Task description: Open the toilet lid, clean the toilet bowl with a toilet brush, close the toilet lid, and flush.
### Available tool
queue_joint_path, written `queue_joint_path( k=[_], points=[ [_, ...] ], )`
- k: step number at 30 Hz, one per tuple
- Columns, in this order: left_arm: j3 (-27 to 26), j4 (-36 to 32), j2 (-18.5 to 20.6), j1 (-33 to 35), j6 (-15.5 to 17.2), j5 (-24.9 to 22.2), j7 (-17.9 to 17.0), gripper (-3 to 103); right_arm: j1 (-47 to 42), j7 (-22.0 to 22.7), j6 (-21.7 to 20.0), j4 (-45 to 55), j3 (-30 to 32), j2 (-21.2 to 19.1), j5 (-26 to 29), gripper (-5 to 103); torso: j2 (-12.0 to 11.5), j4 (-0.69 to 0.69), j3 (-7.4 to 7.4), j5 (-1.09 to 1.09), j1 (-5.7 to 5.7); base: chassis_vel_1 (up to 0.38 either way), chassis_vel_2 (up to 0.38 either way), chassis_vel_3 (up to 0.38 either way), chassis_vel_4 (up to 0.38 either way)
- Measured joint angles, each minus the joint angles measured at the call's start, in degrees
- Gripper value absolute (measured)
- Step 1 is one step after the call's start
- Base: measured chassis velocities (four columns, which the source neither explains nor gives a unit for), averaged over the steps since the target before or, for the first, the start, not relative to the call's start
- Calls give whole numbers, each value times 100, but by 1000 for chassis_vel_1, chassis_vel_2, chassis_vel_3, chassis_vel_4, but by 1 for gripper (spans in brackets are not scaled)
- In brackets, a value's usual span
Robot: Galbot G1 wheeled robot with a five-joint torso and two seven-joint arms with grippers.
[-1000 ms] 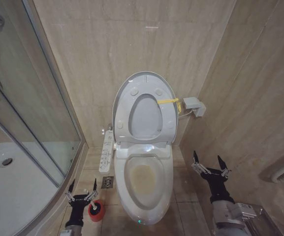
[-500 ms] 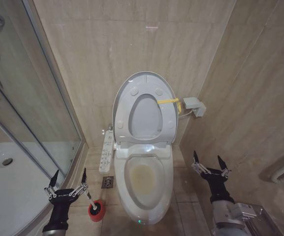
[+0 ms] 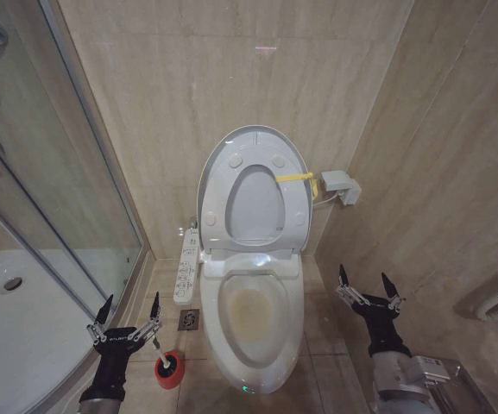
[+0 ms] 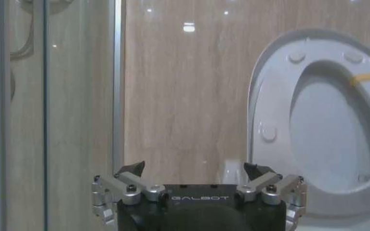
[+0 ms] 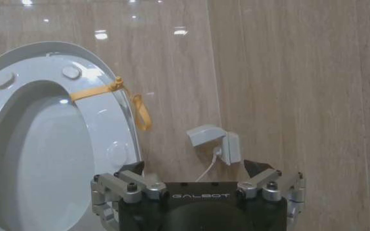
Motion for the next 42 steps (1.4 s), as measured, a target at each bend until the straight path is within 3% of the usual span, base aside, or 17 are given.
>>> queue_joint_path(
  k=[42],
  points=[
    [142, 203, -45, -62, -116, 169, -129, 100, 0, 0, 0, 0, 0, 0, 0, 100, 0, 0, 0, 0, 0, 0, 0, 0, 0]
  ],
)
